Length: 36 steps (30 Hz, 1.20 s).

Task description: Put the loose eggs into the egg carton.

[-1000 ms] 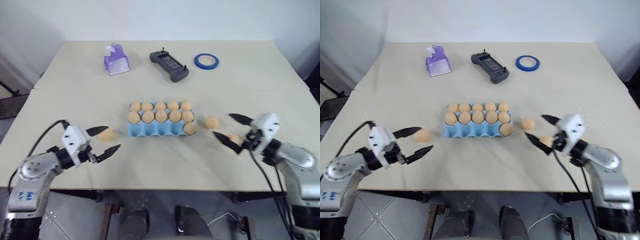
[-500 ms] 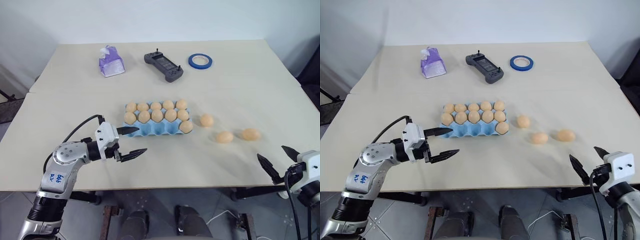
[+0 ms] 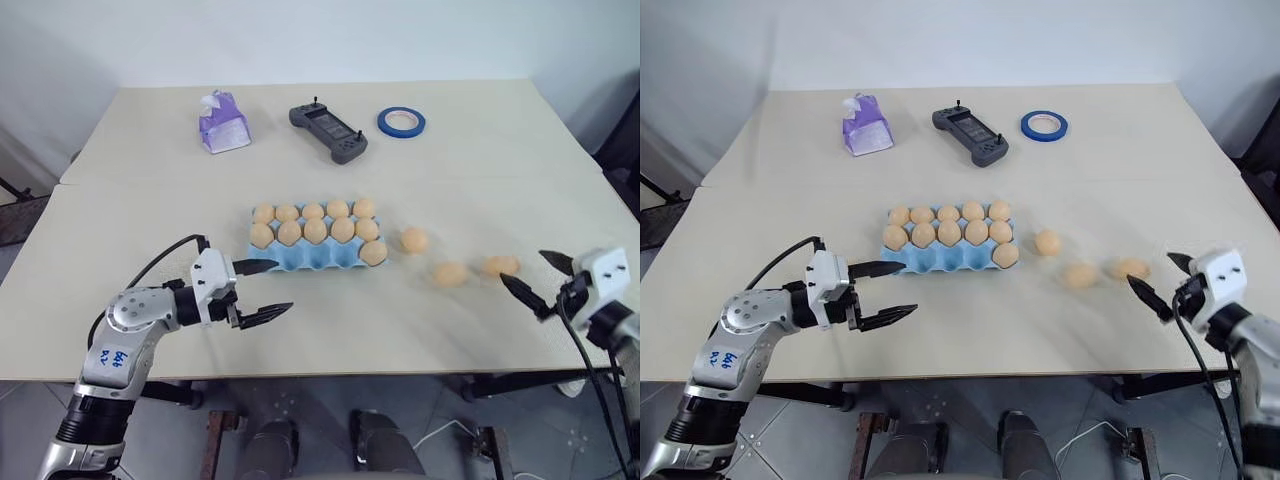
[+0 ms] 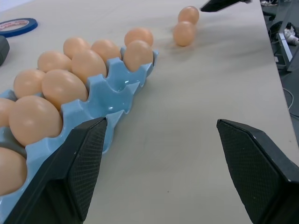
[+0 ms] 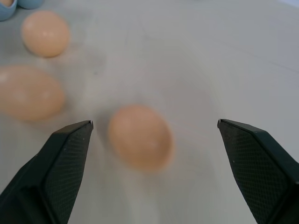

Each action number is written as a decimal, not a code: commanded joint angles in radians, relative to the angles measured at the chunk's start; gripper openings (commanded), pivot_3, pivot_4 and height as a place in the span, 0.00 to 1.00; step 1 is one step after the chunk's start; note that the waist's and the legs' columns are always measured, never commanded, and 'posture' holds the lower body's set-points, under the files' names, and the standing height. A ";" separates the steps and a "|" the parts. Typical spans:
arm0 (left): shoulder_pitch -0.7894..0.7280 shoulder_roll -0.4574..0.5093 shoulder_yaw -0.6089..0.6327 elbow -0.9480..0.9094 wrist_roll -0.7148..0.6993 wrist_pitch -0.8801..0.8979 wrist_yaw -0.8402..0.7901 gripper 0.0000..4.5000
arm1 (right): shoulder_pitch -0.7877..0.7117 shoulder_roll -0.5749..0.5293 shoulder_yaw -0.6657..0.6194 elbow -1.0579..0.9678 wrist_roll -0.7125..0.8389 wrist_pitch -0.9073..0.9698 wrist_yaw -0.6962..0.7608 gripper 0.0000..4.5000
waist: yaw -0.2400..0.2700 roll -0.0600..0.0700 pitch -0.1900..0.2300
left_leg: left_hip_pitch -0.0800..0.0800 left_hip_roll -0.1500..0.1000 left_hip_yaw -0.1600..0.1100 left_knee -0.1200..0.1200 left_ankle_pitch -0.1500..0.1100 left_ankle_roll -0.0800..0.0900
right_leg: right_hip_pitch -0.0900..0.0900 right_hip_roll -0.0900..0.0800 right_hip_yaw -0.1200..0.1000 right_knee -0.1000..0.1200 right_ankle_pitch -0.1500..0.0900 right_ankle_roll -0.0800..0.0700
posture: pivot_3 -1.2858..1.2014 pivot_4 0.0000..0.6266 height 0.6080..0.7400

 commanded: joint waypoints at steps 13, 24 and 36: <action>0.104 0.020 0.116 -0.089 -0.010 -0.013 0.080 0.90 | -0.217 -0.050 0.097 0.183 -0.031 -0.047 0.115 0.38 | -0.001 0.000 0.000 | -0.001 0.000 0.001 0.000 0.000 0.000 | -0.001 0.000 0.001 -0.001 0.001 0.001 | 0.52 0.24 1.00; 0.174 0.036 0.226 -0.055 -0.017 -0.006 0.122 0.90 | -0.357 0.153 0.296 -0.326 0.151 0.317 0.092 0.38 | -0.020 0.000 0.000 | -0.001 0.009 0.000 0.000 -0.002 -0.004 | -0.003 0.008 0.002 -0.001 0.003 -0.004 | 0.52 0.24 1.00; 0.213 0.024 0.238 -0.084 -0.036 0.008 0.138 0.90 | -0.439 0.376 0.485 -0.098 -0.047 0.120 0.002 0.50 | -0.014 0.000 0.000 | -0.003 0.009 0.001 -0.001 -0.003 -0.005 | -0.004 0.008 0.002 -0.003 0.003 -0.004 | 0.52 0.24 1.00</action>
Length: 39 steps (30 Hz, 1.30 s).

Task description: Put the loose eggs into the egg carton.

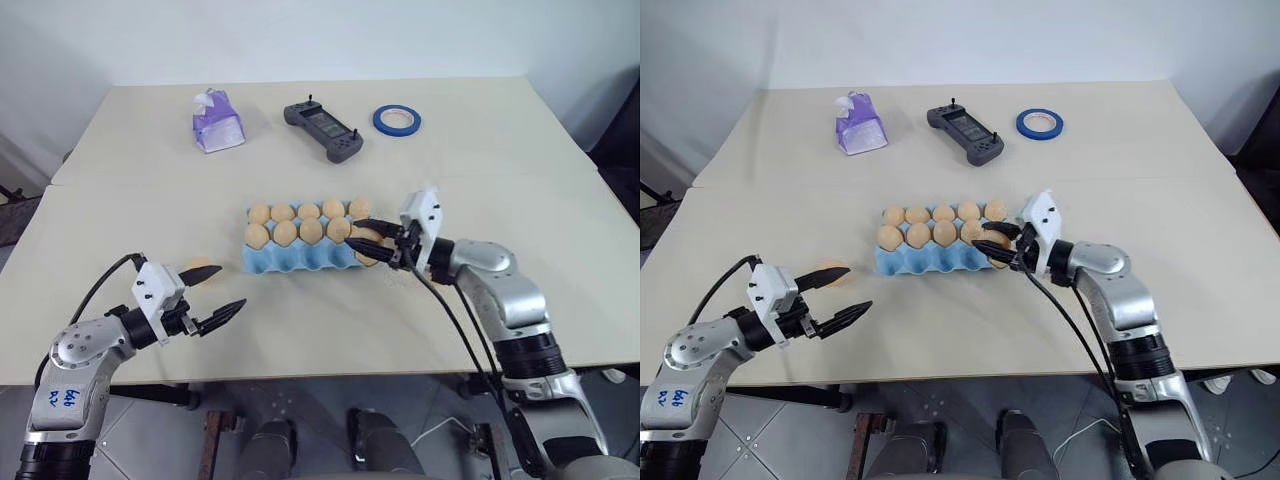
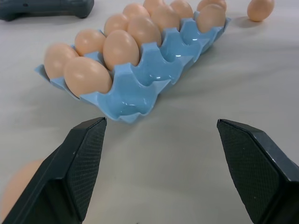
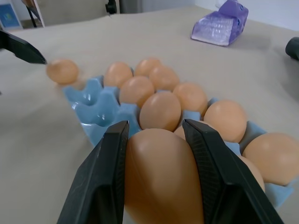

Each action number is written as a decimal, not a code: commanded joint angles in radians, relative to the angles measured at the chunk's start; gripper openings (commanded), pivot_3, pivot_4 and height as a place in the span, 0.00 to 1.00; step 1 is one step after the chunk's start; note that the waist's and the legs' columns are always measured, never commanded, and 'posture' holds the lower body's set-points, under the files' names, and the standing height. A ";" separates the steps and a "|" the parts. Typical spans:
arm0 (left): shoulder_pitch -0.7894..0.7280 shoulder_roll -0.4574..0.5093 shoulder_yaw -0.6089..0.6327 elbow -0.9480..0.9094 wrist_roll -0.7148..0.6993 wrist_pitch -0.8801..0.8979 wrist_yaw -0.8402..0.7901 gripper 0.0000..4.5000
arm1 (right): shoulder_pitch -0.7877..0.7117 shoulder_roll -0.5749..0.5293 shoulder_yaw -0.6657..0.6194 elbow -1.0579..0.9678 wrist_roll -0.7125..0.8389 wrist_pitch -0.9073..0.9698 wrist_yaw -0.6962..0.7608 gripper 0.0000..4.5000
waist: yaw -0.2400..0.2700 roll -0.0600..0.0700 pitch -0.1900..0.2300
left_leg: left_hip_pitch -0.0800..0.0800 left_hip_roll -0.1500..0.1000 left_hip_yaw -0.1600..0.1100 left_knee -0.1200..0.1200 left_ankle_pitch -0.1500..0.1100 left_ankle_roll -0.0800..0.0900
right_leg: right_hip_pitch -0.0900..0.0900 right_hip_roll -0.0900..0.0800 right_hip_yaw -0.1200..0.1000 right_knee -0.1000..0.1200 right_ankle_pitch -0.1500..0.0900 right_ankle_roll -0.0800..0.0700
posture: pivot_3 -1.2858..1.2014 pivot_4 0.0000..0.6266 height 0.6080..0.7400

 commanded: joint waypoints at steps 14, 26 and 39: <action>0.006 -0.013 0.020 -0.052 -0.016 -0.010 0.041 0.90 | -0.010 0.042 -0.055 -0.022 0.037 -0.123 0.058 0.99 | -0.005 0.000 0.000 | 0.000 0.002 0.000 -0.001 -0.001 -0.001 | -0.002 0.002 0.000 0.001 0.000 -0.001 | 0.52 0.24 1.00; -0.122 -0.031 -0.042 0.009 -0.032 0.011 0.007 0.90 | 0.605 -0.188 -0.455 -0.400 0.163 -0.024 -0.033 0.99 | 0.030 0.000 0.000 | 0.000 0.002 0.000 0.000 -0.002 -0.001 | 0.001 0.002 0.000 -0.003 -0.001 -0.001 | 0.52 0.24 1.00; -0.235 -0.007 -0.094 0.134 -0.015 -0.001 -0.115 0.90 | 0.811 -0.127 -0.540 -0.235 0.058 -0.261 -0.118 0.99 | -0.004 -0.001 0.000 | 0.005 0.004 0.011 0.002 -0.001 0.001 | 0.003 0.005 0.009 0.001 0.001 0.000 | 0.52 0.24 1.00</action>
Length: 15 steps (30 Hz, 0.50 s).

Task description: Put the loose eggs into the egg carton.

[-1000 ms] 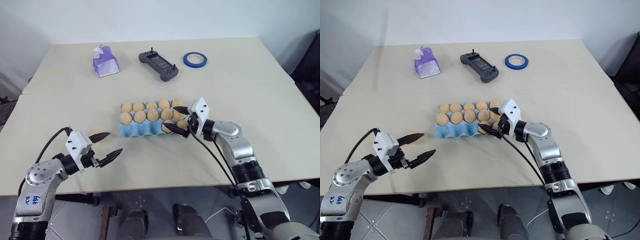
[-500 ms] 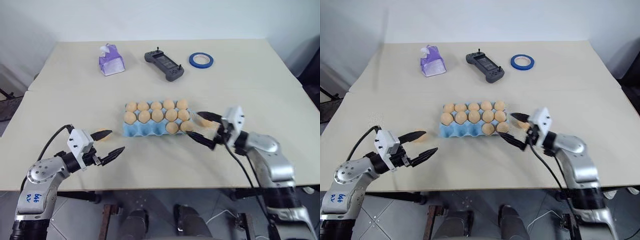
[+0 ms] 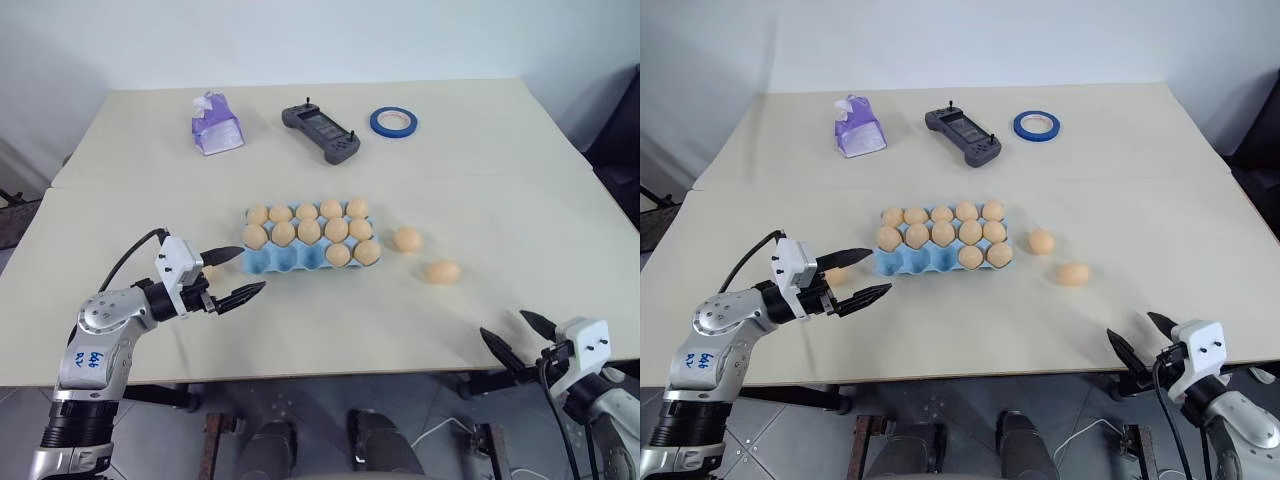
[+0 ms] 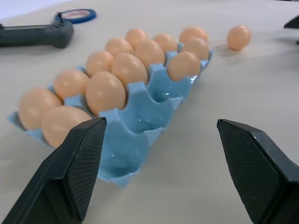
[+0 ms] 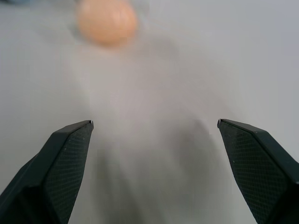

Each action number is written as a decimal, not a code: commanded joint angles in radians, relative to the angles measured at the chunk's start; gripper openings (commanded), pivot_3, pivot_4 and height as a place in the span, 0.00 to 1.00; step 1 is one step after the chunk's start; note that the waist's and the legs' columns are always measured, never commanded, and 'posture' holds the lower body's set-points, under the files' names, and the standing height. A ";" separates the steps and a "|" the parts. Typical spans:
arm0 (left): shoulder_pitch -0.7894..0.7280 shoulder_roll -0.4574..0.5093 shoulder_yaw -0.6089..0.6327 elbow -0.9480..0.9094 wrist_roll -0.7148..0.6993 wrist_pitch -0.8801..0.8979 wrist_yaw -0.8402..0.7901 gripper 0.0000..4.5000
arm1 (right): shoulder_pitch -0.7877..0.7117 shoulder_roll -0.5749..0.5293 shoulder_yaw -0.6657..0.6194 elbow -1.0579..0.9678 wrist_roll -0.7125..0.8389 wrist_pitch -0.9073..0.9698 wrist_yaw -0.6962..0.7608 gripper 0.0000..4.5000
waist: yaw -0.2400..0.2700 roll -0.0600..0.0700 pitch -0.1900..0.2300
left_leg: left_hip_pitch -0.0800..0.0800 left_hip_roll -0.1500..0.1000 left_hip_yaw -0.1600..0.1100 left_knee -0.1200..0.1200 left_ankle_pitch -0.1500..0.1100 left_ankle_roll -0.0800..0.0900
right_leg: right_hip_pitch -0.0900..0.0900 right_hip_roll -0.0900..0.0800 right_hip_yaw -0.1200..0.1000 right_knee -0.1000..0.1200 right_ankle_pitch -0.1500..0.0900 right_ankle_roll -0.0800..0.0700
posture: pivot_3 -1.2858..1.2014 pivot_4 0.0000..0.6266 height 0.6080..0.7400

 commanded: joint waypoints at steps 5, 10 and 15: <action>0.011 0.010 -0.029 -0.025 0.018 -0.073 -0.068 0.90 | -0.267 -0.092 0.110 0.100 -0.012 -0.018 0.073 0.99 | -0.017 0.000 0.000 | 0.002 0.000 0.003 0.001 0.001 0.001 | 0.001 0.001 0.001 0.000 0.003 0.000 | 0.52 0.24 1.00; 0.042 -0.024 -0.016 -0.033 0.019 -0.142 -0.041 0.90 | -0.432 -0.126 0.215 0.217 -0.039 0.012 0.136 0.99 | -0.009 0.000 0.000 | 0.002 0.002 0.002 0.000 0.001 0.001 | 0.000 0.001 0.001 0.001 0.003 0.000 | 0.52 0.24 1.00; 0.103 -0.020 0.004 -0.096 0.011 -0.122 0.002 0.90 | -0.604 -0.147 0.295 0.413 -0.069 0.017 0.216 0.99 | -0.011 0.000 0.000 | -0.002 0.001 0.002 0.001 0.001 0.001 | -0.002 0.000 0.001 -0.001 0.004 0.001 | 0.52 0.24 1.00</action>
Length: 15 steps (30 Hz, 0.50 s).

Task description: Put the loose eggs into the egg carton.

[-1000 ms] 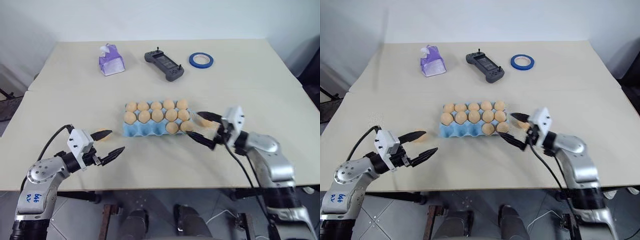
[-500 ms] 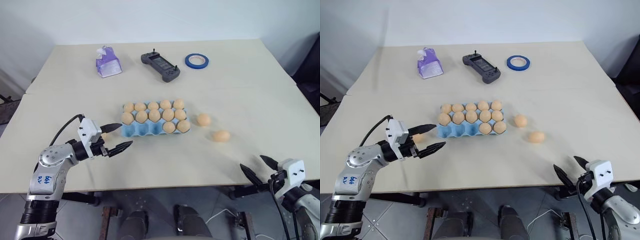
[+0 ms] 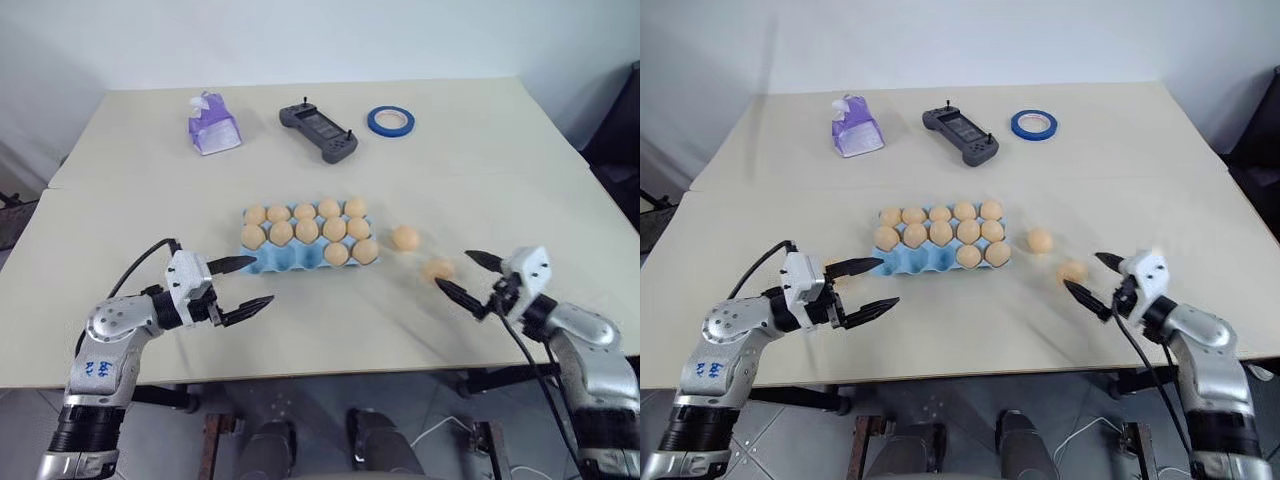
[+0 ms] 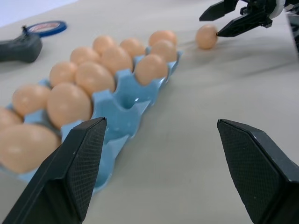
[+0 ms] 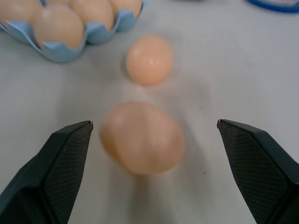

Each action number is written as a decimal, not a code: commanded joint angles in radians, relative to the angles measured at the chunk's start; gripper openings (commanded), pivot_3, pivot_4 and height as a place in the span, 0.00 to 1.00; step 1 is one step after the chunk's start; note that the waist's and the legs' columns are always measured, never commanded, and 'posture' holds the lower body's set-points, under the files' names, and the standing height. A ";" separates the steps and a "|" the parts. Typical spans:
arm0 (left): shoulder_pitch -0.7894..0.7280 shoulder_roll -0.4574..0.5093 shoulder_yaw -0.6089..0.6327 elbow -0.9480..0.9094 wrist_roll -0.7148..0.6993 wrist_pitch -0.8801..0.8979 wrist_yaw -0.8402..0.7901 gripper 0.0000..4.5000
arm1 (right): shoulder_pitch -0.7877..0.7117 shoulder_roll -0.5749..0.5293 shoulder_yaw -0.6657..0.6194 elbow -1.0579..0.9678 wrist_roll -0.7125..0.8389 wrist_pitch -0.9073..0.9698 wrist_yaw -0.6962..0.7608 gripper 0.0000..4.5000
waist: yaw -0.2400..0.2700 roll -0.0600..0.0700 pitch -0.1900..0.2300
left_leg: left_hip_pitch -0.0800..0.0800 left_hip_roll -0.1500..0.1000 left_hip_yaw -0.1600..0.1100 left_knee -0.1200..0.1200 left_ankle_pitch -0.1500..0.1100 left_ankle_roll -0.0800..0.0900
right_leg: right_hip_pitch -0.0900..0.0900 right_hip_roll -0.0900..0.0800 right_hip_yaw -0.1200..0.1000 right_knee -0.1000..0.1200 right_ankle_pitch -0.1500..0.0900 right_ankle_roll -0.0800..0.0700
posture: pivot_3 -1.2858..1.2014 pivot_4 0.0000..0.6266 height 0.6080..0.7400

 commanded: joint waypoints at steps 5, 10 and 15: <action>0.058 0.008 0.060 -0.105 -0.021 0.006 0.055 0.90 | -0.097 -0.019 0.032 0.134 -0.019 -0.048 0.085 0.79 | 0.001 0.000 0.000 | -0.001 0.000 -0.001 -0.001 -0.001 0.000 | -0.001 0.000 -0.001 -0.001 0.000 0.000 | 0.52 0.24 1.00; 0.086 0.006 0.080 -0.122 -0.022 0.016 0.082 0.90 | -0.108 -0.008 0.038 0.068 0.011 -0.030 0.109 0.45 | -0.001 0.000 0.000 | -0.001 0.000 0.000 0.000 -0.001 0.000 | 0.000 0.000 0.000 0.000 0.000 0.000 | 0.52 0.24 1.00; 0.113 0.003 0.110 -0.115 -0.014 0.017 0.123 0.90 | -0.121 0.047 0.079 -0.147 0.088 0.080 0.108 0.45 | -0.006 0.000 0.000 | 0.000 0.001 0.000 0.000 -0.001 0.000 | -0.001 0.001 0.000 0.001 0.000 0.000 | 0.52 0.24 1.00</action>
